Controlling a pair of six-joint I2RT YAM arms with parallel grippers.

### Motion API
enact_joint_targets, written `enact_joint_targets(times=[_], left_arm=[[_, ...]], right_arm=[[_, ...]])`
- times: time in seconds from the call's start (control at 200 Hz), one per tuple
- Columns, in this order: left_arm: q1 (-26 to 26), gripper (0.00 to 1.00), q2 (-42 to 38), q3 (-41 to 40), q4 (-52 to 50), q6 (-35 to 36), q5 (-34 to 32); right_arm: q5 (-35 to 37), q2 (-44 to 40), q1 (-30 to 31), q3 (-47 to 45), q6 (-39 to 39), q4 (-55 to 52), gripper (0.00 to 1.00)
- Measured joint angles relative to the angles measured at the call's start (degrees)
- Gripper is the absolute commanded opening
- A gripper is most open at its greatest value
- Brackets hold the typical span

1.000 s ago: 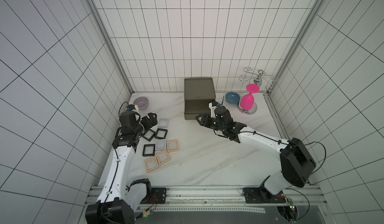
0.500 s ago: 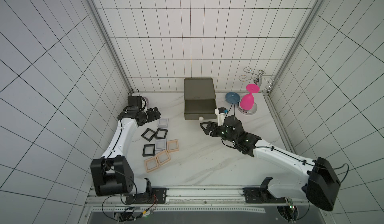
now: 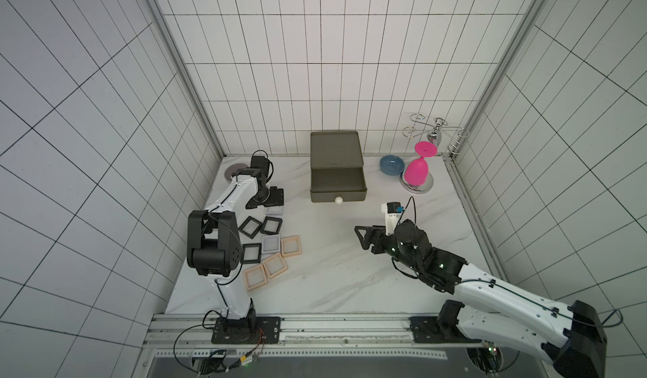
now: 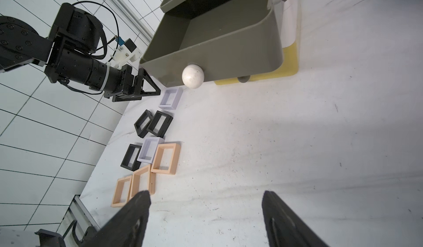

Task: Place the brooch boxes into the drawer by color
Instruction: Pick up the brooch box from the center of the board.

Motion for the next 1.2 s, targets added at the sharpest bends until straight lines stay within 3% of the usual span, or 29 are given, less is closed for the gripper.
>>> enact_joint_targets(times=[0.645,0.93,1.074,1.199], left_arm=[[-2.16,0.97,7.93,3.63,0.66,0.35,-2.27],[-2.12,0.88,10.86,4.33,1.07,0.15,-2.73],[-2.12,0.75,10.86,4.63,1.09,-0.11,-2.64],[-2.12,0.75,10.86,4.74,1.05,-0.17,-2.67]], right_arm=[[1.05,5.53,-1.66,0.11,-1.03,-1.86,0.83],[0.70,6.25,-2.14,0.11,-1.05,-1.84,0.83],[0.37,6.47,-2.16,0.26,-1.05,-1.86,0.83],[0.17,7.15,-2.16,0.96,-1.05,-1.92,0.83]])
